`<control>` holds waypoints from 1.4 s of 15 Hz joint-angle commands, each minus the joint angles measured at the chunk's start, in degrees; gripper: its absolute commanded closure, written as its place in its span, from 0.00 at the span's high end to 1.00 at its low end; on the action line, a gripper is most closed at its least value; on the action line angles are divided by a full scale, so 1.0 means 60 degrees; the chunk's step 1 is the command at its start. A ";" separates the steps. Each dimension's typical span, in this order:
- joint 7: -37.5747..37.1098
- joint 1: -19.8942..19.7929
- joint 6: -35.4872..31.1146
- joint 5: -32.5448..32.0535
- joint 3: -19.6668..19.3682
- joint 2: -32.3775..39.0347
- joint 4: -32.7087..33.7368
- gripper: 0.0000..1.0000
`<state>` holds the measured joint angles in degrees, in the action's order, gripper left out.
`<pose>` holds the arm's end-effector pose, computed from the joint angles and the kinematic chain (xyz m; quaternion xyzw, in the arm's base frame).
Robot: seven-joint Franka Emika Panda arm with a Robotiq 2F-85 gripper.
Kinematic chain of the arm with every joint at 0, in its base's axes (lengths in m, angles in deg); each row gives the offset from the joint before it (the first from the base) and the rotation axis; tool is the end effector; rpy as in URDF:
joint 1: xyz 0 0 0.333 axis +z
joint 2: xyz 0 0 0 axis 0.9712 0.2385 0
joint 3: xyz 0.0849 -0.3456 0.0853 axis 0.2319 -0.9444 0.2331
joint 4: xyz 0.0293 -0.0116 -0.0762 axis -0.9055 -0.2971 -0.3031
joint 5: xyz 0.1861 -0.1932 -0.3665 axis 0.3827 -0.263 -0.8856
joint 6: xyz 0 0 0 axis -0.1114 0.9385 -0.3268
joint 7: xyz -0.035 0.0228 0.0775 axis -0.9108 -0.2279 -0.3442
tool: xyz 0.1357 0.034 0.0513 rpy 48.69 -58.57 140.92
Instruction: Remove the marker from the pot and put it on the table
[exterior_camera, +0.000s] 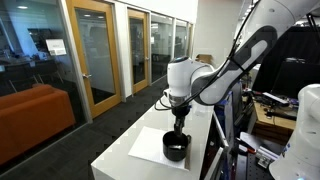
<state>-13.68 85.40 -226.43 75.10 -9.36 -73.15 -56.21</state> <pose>0.4959 0.1551 0.2368 0.9874 0.1435 -0.0263 0.0620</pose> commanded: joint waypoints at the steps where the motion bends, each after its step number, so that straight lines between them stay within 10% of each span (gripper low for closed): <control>1: -0.0430 0.0045 0.0227 -0.0433 -0.0124 0.0783 0.0882 0.80; 21: -0.0736 0.0604 0.0242 -0.0167 -0.0212 0.1548 0.1108 0.79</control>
<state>-17.75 89.22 -225.86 73.59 -10.41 -64.04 -49.81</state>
